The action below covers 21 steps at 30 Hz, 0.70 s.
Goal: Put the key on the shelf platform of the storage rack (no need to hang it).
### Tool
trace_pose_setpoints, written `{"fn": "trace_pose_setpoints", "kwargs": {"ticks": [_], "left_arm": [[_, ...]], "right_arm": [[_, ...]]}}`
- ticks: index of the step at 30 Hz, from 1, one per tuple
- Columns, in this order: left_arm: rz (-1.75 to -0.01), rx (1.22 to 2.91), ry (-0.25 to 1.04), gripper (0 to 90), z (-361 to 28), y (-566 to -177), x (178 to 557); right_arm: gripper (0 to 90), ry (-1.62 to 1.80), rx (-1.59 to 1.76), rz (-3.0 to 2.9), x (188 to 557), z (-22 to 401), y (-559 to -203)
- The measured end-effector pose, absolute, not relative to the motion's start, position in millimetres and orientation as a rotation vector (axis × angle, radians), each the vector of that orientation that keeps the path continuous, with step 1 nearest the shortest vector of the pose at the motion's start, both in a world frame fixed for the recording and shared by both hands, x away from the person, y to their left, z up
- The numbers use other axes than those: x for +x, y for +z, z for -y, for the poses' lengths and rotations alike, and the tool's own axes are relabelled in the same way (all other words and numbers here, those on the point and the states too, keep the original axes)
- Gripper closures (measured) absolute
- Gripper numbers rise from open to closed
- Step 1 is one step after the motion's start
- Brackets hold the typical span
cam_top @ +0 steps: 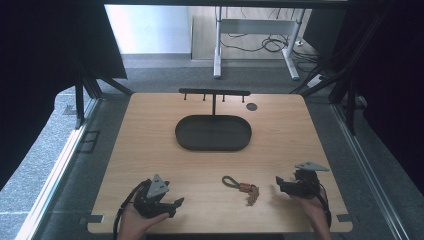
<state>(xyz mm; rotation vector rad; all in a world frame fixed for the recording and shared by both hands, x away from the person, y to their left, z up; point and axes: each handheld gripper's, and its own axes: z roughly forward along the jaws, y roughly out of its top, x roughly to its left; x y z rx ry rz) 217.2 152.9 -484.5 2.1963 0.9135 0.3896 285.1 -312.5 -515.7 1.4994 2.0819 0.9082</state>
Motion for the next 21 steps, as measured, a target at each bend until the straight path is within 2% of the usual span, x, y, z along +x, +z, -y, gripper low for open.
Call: {"fn": "trace_pose_setpoints", "kwargs": {"ticks": [13, 21], "left_arm": [[-0.913, 2.187, 0.395, 27.1, -155, -482, 215], [-0.906, 2.191, 0.387, 27.1, -153, -483, 216]], "right_arm": [[24.8, 0.983, 1.451, -2.117, 270, 331, -508], [25.7, 0.991, 1.453, -2.109, 268, 334, -508]]}}
